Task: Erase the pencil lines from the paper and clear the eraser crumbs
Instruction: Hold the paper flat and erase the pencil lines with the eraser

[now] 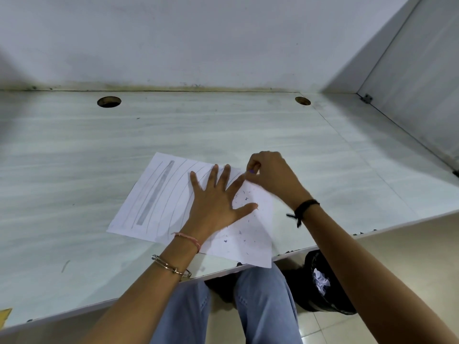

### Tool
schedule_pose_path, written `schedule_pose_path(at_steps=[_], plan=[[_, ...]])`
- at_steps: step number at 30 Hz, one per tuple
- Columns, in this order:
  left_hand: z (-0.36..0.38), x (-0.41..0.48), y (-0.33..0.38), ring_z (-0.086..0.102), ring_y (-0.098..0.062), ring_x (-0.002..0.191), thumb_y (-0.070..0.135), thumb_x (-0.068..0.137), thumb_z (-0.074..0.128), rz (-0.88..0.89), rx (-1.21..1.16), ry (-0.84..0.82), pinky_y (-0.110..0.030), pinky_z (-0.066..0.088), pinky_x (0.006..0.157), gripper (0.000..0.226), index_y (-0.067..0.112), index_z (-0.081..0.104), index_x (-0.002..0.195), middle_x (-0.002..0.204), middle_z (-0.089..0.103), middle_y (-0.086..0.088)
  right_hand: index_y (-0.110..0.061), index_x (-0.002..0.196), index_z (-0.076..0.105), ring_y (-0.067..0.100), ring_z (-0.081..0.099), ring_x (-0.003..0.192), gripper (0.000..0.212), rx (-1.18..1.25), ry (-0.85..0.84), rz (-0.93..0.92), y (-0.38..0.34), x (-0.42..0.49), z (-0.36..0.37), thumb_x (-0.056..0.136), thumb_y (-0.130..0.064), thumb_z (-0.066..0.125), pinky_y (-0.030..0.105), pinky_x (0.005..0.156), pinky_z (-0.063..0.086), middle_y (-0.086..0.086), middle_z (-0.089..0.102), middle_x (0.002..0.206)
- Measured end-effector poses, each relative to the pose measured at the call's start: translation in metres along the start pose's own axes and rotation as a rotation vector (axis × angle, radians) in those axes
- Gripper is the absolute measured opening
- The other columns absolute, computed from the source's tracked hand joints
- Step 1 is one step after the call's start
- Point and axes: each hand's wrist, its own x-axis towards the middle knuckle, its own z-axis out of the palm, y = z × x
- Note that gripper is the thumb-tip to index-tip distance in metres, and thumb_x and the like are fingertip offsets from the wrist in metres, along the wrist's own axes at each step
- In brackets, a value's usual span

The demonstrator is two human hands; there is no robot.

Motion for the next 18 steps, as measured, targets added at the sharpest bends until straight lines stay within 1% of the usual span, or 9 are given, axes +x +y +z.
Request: schedule_pose_path(at_steps=[2,5,8,9,11,12,13,15,18], plan=[[0.0,0.0,0.0,-0.014,-0.026,0.149,0.087,0.076,0.005,-0.004,-0.017,-0.011,-0.071,-0.012,0.107,0.089,0.042,-0.001,0.153,0.164,-0.01,-0.001,-0.003,0.08,0.067,0.017,0.055,0.071,0.007,0.02,-0.079,0.003,0.0,-0.012,0.007,0.076,-0.008,0.066,0.028,0.062,0.044,0.007,0.064,0.079],[-0.002,0.0,0.0,-0.017,-0.024,0.149,0.085,0.079,0.012,-0.021,-0.037,-0.036,-0.07,-0.012,0.108,0.087,0.042,-0.002,0.153,0.163,-0.013,0.001,-0.002,0.082,0.068,0.022,0.061,0.077,0.007,0.036,-0.008,0.106,0.019,-0.001,0.0,0.079,-0.005,0.063,0.031,0.068,0.049,0.01,0.067,0.085],[-0.005,-0.001,0.002,-0.017,-0.024,0.149,0.086,0.078,0.013,-0.026,-0.043,-0.049,-0.07,-0.012,0.109,0.087,0.043,-0.001,0.153,0.163,-0.013,0.002,0.001,0.085,0.068,0.025,0.061,0.083,0.009,-0.034,0.029,0.17,0.033,0.012,-0.015,0.081,-0.002,0.06,0.032,0.07,0.048,0.013,0.068,0.087],[-0.006,-0.001,0.002,-0.017,-0.024,0.149,0.086,0.078,0.012,-0.023,-0.035,-0.053,-0.07,-0.012,0.109,0.088,0.043,-0.001,0.153,0.163,-0.014,0.001,0.0,0.084,0.068,0.024,0.06,0.082,0.008,-0.02,0.075,0.148,0.03,0.01,-0.017,0.081,-0.003,0.061,0.03,0.068,0.045,0.011,0.067,0.084],[-0.005,0.0,0.001,-0.015,-0.026,0.149,0.087,0.077,0.01,-0.019,-0.009,-0.049,-0.071,-0.011,0.109,0.09,0.041,-0.002,0.153,0.163,-0.013,0.0,-0.006,0.082,0.068,0.012,0.055,0.072,0.004,0.058,0.154,0.054,0.018,-0.001,-0.013,0.081,-0.008,0.065,0.021,0.064,0.039,0.001,0.061,0.078],[-0.004,0.0,0.001,-0.015,-0.027,0.149,0.088,0.078,0.009,-0.017,-0.003,-0.041,-0.071,-0.011,0.108,0.09,0.041,-0.002,0.153,0.163,-0.013,0.0,-0.009,0.082,0.068,0.005,0.051,0.067,0.002,0.077,0.13,-0.017,0.011,-0.009,-0.008,0.08,-0.01,0.067,0.018,0.063,0.037,-0.002,0.06,0.077],[-0.004,0.0,0.001,-0.015,-0.026,0.149,0.087,0.078,0.01,-0.013,-0.003,-0.037,-0.071,-0.011,0.108,0.089,0.041,-0.002,0.154,0.163,-0.012,-0.001,-0.011,0.082,0.068,0.003,0.049,0.065,0.002,0.07,0.073,-0.075,0.007,-0.017,0.0,0.081,-0.012,0.068,0.018,0.063,0.037,-0.003,0.06,0.077],[-0.003,0.0,0.001,-0.015,-0.025,0.149,0.085,0.078,0.011,-0.014,-0.016,-0.033,-0.071,-0.012,0.108,0.088,0.042,-0.001,0.154,0.163,-0.012,0.0,-0.01,0.084,0.067,0.008,0.052,0.07,0.004,0.041,-0.014,-0.09,0.01,-0.022,0.013,0.081,-0.013,0.067,0.023,0.066,0.041,0.002,0.063,0.082],[-0.004,-0.001,0.0,-0.015,-0.025,0.149,0.086,0.077,0.012,-0.025,-0.026,-0.047,-0.07,-0.012,0.109,0.088,0.042,0.0,0.153,0.163,-0.012,0.0,-0.005,0.084,0.069,0.021,0.061,0.08,0.006,0.024,0.067,0.093,0.031,0.001,0.007,0.08,-0.008,0.064,0.029,0.068,0.045,0.009,0.068,0.087]])
